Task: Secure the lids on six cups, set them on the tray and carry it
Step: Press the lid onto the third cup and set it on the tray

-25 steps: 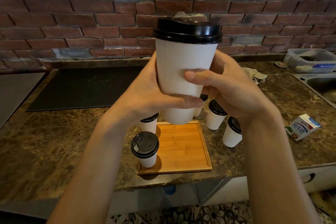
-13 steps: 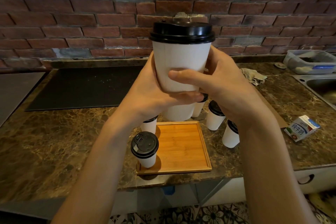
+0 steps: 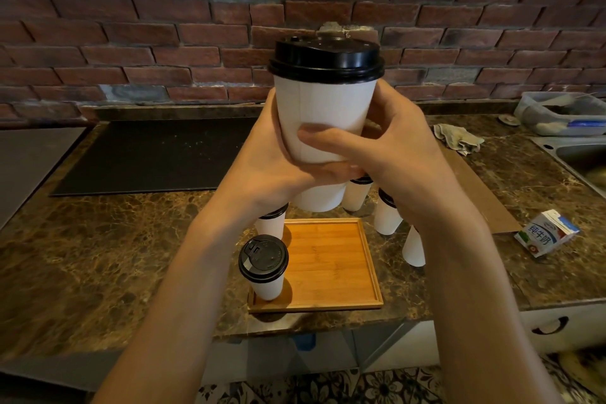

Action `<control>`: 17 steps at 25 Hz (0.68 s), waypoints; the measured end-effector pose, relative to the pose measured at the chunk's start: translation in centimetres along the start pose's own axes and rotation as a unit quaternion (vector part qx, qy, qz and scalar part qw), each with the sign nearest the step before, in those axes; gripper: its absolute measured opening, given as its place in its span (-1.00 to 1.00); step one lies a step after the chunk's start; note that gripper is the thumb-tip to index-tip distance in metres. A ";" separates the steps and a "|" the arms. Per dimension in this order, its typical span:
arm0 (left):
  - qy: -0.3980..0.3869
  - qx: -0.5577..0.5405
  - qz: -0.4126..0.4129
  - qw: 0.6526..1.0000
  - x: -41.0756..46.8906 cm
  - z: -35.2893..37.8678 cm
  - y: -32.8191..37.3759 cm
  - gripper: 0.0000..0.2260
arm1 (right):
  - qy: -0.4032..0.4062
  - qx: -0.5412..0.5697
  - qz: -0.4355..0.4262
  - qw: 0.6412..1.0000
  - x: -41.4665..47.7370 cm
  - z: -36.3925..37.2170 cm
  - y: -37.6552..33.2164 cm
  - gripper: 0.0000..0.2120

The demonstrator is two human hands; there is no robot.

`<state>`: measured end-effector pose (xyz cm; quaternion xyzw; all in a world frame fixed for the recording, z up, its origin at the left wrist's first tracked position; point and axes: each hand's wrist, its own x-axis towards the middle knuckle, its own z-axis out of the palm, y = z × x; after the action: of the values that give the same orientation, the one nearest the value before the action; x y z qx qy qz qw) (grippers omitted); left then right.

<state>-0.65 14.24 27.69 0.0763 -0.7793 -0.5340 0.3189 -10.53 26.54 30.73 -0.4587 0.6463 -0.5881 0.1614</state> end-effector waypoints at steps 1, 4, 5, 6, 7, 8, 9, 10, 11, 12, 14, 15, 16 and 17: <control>-0.007 0.000 0.004 1.000 0.0 -0.1 -0.1 -0.10 | 0.000 -0.005 -0.002 1.000 0.0 -0.1 0.0 -0.35; -0.036 0.001 0.015 0.999 0.1 -0.1 -0.4 -0.10 | -0.003 -0.041 -0.006 0.999 0.1 -0.6 -0.1 -0.27; -0.043 0.000 0.016 0.999 0.1 -0.1 -0.4 -0.08 | -0.006 -0.061 -0.011 0.998 0.2 -0.8 -0.1 -0.25; -0.047 -0.002 0.017 0.999 0.1 -0.1 -0.4 -0.07 | -0.009 -0.081 -0.014 0.997 0.3 -1.0 -0.2 -0.23; -0.049 -0.001 0.017 0.999 0.2 -0.1 -0.5 -0.07 | -0.009 -0.093 -0.017 0.995 0.3 -1.1 -0.3 -0.21; -0.052 -0.001 0.017 0.998 0.3 -0.1 -0.6 -0.06 | -0.007 -0.097 -0.019 0.995 0.4 -1.1 -0.2 -0.20; -0.057 -0.002 0.018 0.998 0.3 0.0 -0.7 -0.05 | -0.004 -0.092 -0.021 0.995 0.4 -1.2 0.0 -0.19; -0.062 0.002 0.019 0.998 0.3 -0.2 -1.0 -0.03 | -0.001 -0.085 -0.025 0.996 0.3 -1.2 0.3 -0.19; -0.067 0.014 0.018 0.997 0.2 -0.4 -1.4 -0.02 | 0.001 -0.076 -0.029 0.997 0.2 -1.1 0.7 -0.20; -0.069 0.035 0.016 0.997 -0.1 -0.7 -1.9 -0.02 | 0.003 -0.067 -0.033 0.997 0.1 -1.0 1.3 -0.19; -0.044 0.092 0.009 0.995 -1.1 -1.6 -3.5 -0.08 | 0.016 -0.048 -0.032 0.998 -0.4 -0.8 2.7 -0.19; -0.014 0.118 0.001 0.993 -1.7 -2.1 -4.6 -0.15 | 0.023 -0.044 -0.028 0.998 -0.6 -0.7 3.6 -0.20; 0.024 0.133 -0.009 0.991 -2.4 -2.7 -5.8 -0.23 | 0.031 -0.041 -0.023 0.998 -0.8 -0.6 4.6 -0.20; 0.070 0.142 -0.018 0.987 -3.1 -3.2 -7.2 -0.31 | 0.039 -0.040 -0.016 0.998 -1.0 -0.4 5.8 -0.21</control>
<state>2.05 10.17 20.76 0.1717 -0.8218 -0.4167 0.3486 -12.61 26.95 25.24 -0.4519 0.6676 -0.5816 0.1086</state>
